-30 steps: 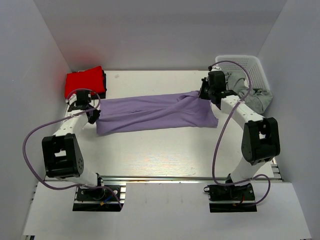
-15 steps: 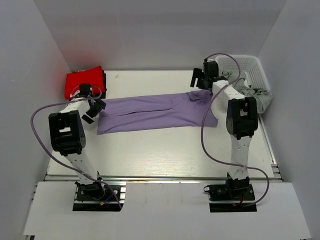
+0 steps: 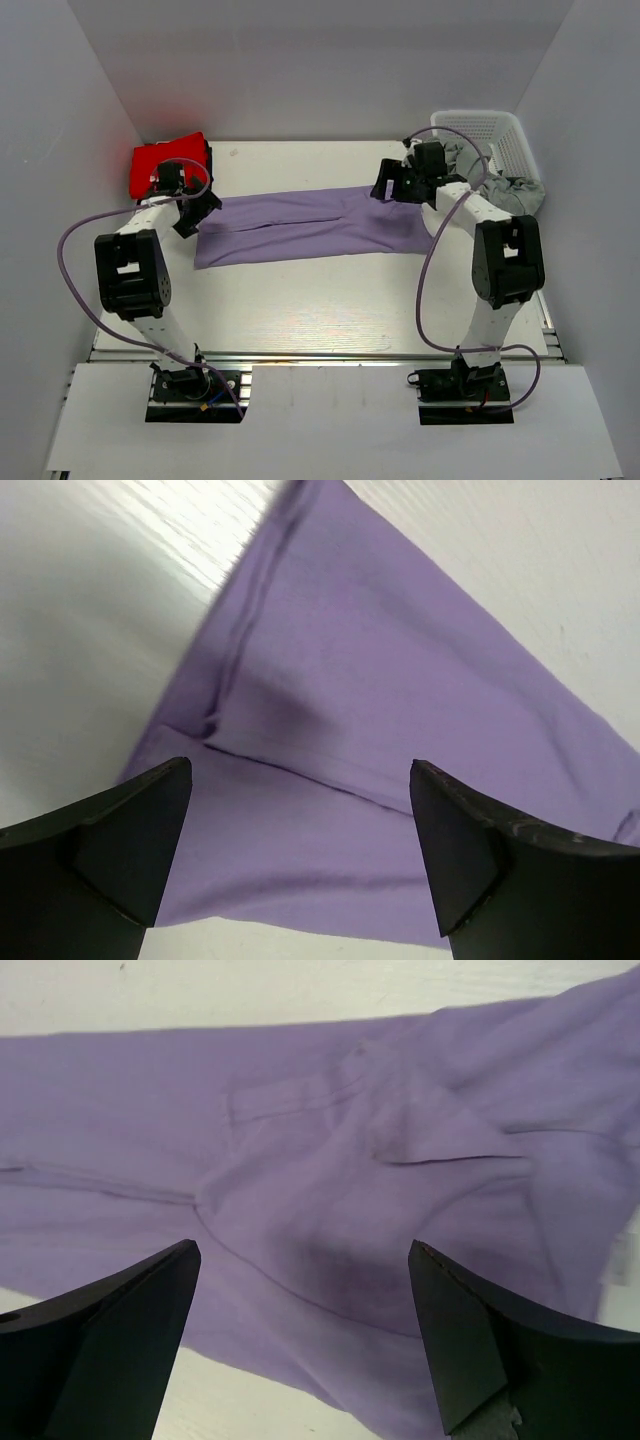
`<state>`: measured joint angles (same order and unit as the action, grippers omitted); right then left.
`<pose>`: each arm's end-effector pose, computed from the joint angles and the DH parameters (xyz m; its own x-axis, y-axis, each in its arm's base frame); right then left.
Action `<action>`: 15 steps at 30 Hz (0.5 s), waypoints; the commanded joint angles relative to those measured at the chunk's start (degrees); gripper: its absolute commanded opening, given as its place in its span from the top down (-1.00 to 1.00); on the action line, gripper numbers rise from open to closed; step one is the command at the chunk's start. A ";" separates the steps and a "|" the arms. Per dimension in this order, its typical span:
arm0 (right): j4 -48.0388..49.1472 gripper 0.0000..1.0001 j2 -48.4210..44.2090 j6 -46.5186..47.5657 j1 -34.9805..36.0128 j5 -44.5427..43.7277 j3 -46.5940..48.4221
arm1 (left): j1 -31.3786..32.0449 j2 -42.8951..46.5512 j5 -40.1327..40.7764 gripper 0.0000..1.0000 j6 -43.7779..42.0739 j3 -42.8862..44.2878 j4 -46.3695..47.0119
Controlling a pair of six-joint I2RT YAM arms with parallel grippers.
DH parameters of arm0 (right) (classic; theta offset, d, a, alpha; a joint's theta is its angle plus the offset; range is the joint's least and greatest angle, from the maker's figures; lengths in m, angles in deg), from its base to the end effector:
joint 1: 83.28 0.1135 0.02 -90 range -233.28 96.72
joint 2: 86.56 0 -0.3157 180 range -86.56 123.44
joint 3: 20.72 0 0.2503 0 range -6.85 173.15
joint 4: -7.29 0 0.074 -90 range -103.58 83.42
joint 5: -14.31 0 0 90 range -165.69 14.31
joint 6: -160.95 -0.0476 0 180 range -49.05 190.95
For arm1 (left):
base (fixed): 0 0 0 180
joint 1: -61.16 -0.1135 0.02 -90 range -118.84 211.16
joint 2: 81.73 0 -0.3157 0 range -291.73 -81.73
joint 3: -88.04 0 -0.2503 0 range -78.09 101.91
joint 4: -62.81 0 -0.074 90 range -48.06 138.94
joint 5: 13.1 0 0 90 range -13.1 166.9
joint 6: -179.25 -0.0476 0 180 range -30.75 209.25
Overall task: Fold and stack the t-shirts
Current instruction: Fold the other side of the tshirt into a rectangle
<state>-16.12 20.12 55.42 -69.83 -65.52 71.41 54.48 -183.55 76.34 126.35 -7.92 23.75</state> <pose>0.4339 0.1124 0.2787 -0.6739 0.1098 -0.7306 -0.1909 0.9295 0.3157 0.3869 0.0448 0.2443 -0.5962 -0.6771 -0.4313 -0.5901 0.7339 -0.3365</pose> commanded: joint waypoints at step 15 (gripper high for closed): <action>10.58 -0.81 18.28 -8.11 1.40 -5.59 11.37 | 2.55 -6.72 -8.06 -1.00 -6.52 -5.47 4.01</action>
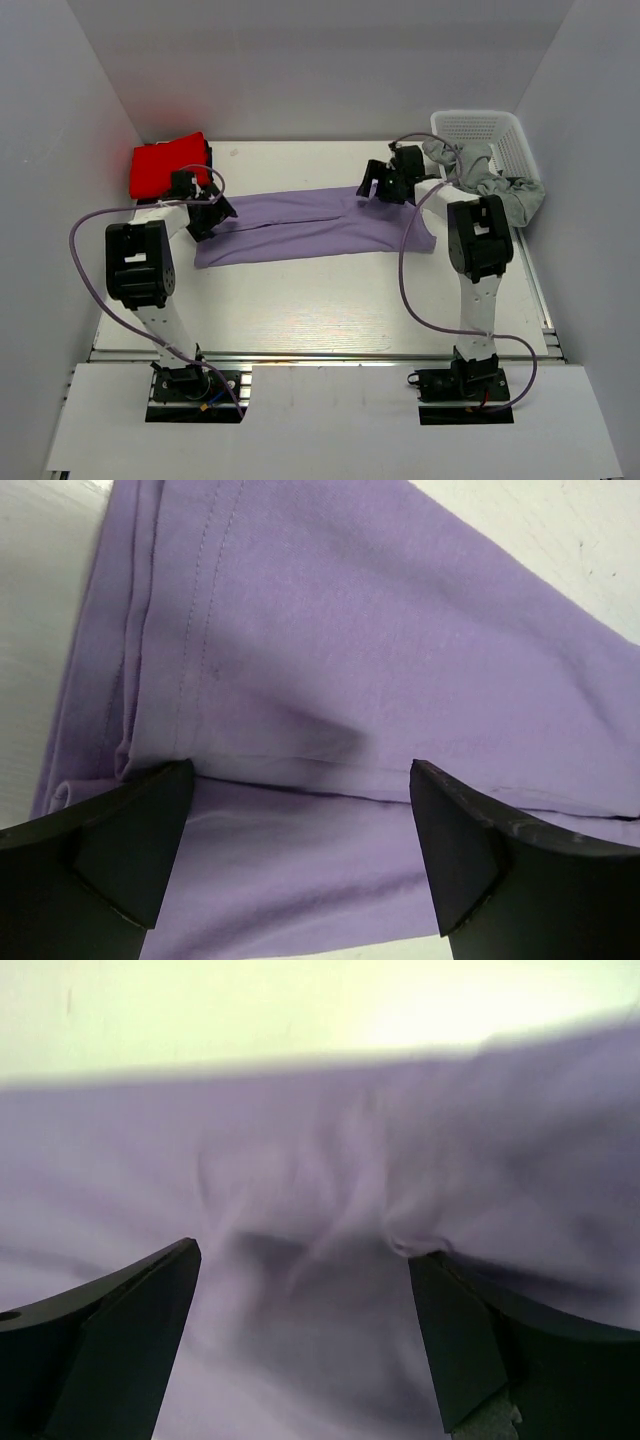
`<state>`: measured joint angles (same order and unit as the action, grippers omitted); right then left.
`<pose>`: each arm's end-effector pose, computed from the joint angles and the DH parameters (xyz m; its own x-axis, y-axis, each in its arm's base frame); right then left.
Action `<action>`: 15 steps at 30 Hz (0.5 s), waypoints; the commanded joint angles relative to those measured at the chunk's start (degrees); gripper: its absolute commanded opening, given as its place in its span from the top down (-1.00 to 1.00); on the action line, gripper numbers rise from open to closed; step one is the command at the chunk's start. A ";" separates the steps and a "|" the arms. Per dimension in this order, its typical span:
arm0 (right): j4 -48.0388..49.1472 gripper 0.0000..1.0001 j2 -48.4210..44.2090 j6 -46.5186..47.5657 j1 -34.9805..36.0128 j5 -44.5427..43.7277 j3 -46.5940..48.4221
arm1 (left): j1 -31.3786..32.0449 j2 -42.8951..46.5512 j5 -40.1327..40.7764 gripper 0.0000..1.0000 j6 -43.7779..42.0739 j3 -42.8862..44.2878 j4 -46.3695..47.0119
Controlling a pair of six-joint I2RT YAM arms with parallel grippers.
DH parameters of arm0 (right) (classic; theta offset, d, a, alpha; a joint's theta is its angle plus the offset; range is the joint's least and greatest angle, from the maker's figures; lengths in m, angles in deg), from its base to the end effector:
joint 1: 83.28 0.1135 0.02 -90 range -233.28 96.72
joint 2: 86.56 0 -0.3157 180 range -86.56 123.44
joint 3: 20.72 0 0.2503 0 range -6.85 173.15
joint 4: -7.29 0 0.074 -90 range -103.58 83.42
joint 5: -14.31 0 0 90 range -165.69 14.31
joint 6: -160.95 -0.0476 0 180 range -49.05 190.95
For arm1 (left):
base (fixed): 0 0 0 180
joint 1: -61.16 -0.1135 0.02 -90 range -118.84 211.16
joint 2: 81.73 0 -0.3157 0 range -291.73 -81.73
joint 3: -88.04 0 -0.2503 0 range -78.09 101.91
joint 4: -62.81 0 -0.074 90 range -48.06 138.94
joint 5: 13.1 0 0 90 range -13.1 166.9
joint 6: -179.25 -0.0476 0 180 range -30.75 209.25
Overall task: Fold and stack the t-shirts
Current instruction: Fold the other side of the tshirt into a rectangle, then rotate the tshirt 90 degrees
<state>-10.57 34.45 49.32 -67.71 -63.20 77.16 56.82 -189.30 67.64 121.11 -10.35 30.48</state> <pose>0.4825 0.1451 0.2067 -0.7419 0.1669 -0.6494 -0.1569 0.8984 0.4101 0.4034 0.0229 0.2020 -0.7256 -0.5775 -0.3742 -0.4396 0.8073 -0.3937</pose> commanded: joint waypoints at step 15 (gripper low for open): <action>0.12 -0.81 8.49 5.27 -0.37 -6.34 24.81 | 5.21 18.60 -3.47 -1.00 1.19 -28.10 -11.50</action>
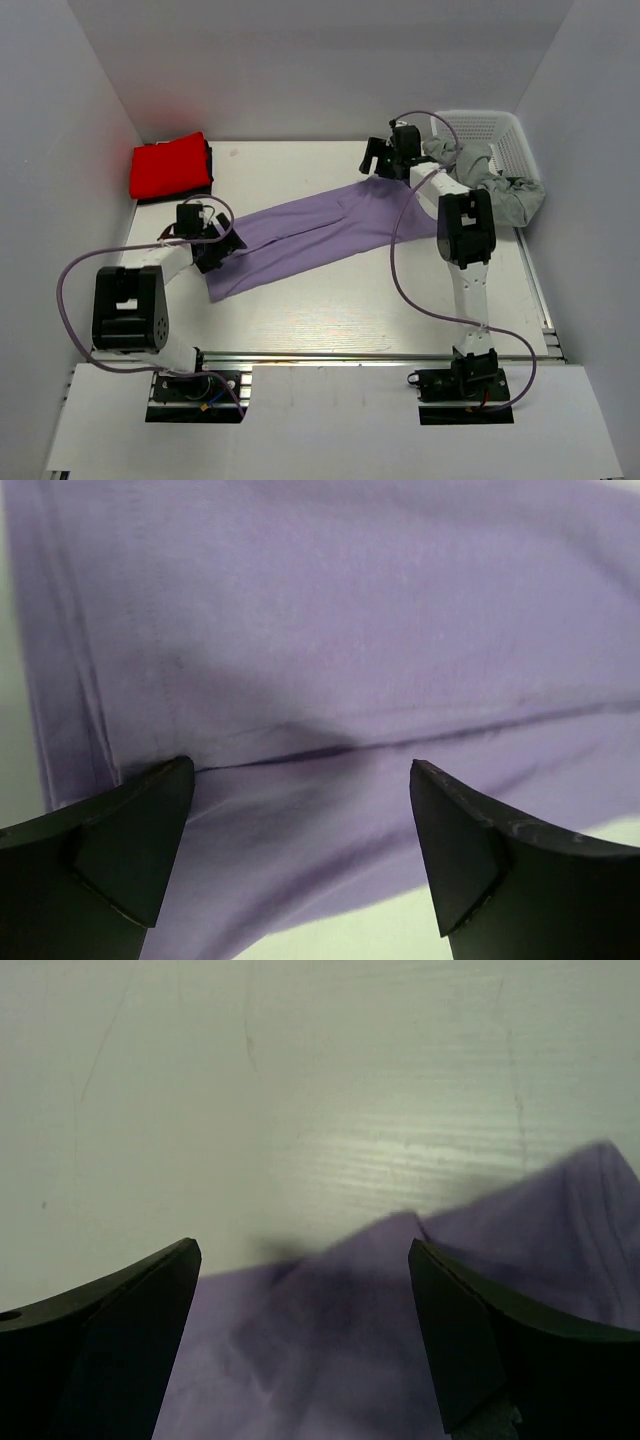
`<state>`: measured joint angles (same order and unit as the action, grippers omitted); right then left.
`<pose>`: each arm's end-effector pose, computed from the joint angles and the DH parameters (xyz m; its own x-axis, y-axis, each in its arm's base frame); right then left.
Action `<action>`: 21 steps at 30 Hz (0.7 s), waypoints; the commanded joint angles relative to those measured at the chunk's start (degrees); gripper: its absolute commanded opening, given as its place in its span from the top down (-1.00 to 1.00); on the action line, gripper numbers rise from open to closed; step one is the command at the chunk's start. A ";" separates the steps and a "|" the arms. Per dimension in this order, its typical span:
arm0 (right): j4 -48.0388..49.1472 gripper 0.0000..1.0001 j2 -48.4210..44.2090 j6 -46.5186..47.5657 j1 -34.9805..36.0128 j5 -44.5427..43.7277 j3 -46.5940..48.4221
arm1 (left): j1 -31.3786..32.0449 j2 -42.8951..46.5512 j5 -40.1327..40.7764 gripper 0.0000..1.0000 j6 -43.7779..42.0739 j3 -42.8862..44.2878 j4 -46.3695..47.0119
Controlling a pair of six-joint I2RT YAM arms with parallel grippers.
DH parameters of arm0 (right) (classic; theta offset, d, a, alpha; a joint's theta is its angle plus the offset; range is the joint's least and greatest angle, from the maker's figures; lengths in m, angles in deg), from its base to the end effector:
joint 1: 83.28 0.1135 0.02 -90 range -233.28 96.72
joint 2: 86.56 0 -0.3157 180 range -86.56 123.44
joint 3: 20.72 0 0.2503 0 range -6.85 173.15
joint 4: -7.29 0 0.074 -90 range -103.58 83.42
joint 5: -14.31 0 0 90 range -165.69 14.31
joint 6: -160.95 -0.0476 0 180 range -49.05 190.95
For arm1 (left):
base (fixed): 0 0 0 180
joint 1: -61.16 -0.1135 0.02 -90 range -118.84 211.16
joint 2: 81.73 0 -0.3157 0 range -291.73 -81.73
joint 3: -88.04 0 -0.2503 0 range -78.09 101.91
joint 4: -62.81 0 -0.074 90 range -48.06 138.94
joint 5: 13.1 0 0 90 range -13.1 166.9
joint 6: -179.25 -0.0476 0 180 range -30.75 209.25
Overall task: Fold and stack the t-shirts
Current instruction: Rotate the tshirt 90 degrees
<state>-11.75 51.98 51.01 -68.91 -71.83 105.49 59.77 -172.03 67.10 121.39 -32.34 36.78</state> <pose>0.5851 0.1532 0.2058 -0.5775 0.2033 -0.7907 -0.1131 0.9392 0.3241 0.3034 -0.0007 0.2004 -0.7446 -0.5424 -0.3891 -0.3857 0.8253 -0.4125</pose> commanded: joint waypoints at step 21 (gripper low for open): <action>-6.17 -0.81 -30.46 -2.99 5.23 1.24 -42.12 | 9.47 -5.30 3.64 -1.00 -11.66 11.81 -11.30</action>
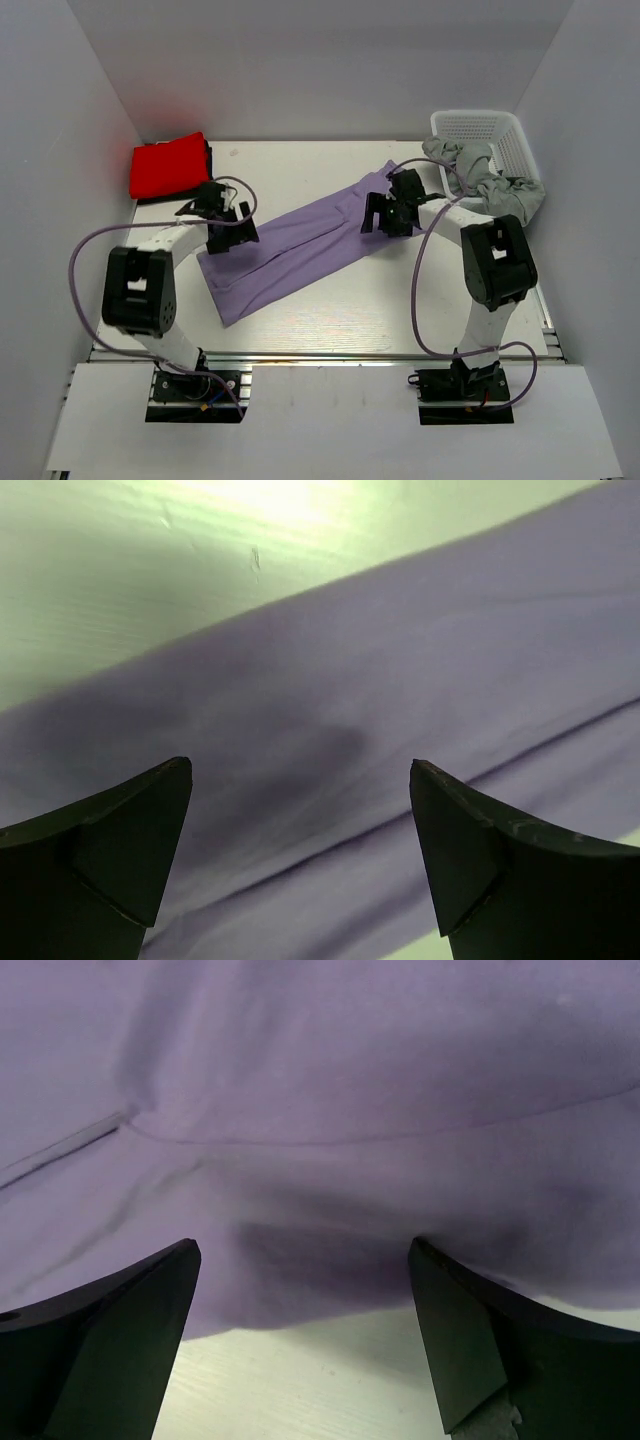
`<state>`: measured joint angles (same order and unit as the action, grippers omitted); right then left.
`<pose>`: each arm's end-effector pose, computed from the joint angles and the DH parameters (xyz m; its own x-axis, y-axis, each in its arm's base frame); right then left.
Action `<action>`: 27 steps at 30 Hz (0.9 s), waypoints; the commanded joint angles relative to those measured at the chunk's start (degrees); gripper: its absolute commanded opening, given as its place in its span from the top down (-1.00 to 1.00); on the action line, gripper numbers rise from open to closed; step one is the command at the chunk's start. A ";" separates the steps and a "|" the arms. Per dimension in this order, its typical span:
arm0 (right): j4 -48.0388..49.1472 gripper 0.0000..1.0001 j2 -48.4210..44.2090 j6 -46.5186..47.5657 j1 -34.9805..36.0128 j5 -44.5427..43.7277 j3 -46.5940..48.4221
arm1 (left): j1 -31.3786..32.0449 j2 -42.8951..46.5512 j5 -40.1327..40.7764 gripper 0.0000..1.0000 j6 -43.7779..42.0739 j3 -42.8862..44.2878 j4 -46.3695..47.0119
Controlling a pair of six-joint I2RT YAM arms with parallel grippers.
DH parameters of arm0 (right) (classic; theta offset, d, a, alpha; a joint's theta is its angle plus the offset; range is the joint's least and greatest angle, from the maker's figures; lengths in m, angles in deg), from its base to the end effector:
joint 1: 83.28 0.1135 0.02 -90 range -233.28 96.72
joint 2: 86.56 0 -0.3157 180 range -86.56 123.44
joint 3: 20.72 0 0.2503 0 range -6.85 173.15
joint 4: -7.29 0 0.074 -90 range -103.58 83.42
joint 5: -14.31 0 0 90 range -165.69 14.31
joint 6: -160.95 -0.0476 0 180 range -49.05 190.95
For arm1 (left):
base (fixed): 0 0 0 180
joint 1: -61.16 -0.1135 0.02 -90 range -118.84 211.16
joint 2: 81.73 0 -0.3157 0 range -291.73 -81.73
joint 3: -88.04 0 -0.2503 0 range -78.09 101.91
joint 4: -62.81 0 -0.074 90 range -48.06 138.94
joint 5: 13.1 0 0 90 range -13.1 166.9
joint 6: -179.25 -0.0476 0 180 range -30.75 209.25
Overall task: Fold and stack the t-shirts
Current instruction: Rotate the tshirt 90 degrees
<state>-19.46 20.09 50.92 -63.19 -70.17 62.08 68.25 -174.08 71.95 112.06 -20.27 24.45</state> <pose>0.3895 0.1473 0.2210 -0.8186 0.0636 -0.5709 -0.1265 0.9495 0.2872 0.3266 -0.0448 0.2365 -0.8490 -0.2836 -0.4458 -0.1759 0.9473 -0.2677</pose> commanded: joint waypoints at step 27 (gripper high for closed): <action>-2.23 -0.81 35.39 9.83 -2.43 9.25 60.27 | 28.15 0.85 -16.39 -1.00 -0.12 -4.48 -4.26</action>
<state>-20.66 61.71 57.93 -65.90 -61.39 121.55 95.01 -175.74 59.64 113.63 -25.08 25.37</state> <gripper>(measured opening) 0.904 0.997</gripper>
